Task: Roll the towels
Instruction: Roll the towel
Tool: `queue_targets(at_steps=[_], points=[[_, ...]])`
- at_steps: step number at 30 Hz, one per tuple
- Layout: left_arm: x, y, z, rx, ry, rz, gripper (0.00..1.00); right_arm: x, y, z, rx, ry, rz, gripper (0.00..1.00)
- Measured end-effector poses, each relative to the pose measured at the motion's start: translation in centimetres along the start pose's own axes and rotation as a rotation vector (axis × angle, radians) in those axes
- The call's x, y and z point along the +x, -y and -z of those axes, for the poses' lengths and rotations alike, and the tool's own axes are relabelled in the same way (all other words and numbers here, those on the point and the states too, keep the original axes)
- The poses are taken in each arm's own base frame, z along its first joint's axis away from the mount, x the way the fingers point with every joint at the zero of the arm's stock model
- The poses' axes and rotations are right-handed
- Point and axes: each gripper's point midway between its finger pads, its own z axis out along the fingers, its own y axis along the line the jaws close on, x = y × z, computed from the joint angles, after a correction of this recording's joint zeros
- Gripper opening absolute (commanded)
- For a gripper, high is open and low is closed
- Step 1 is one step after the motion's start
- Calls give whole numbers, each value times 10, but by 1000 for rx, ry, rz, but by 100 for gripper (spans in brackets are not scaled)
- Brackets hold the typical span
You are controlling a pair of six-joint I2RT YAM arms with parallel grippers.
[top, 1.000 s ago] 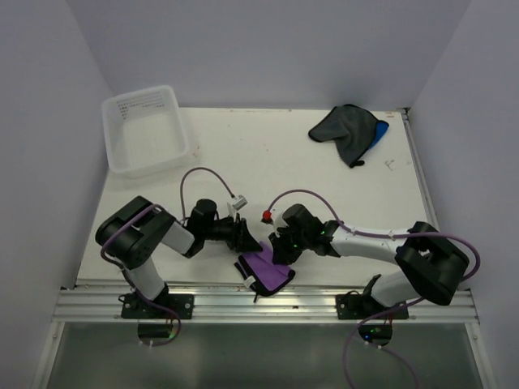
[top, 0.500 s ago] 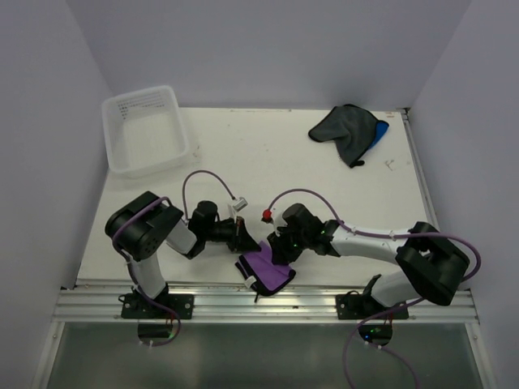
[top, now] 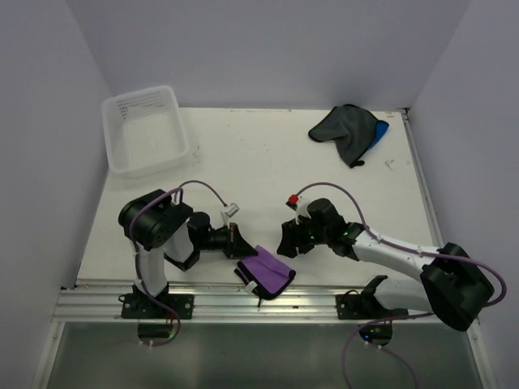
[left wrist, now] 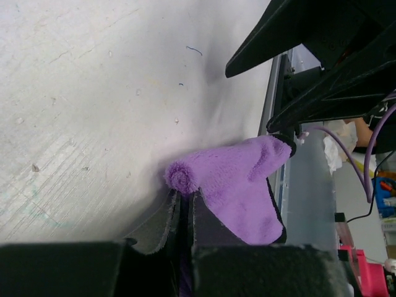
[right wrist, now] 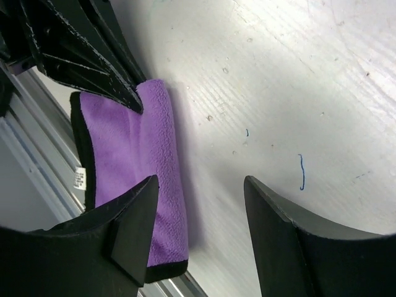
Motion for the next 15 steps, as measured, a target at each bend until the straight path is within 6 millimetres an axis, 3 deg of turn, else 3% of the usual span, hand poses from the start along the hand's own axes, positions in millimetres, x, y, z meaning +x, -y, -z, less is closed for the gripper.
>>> queue_targets(at_steps=[8, 15], points=[[2, 3, 4, -3, 14, 37, 0, 30, -12, -3, -129, -23, -131, 60], [-14, 12, 8, -2, 71, -63, 0, 44, -24, -3, -221, -17, -221, 56]])
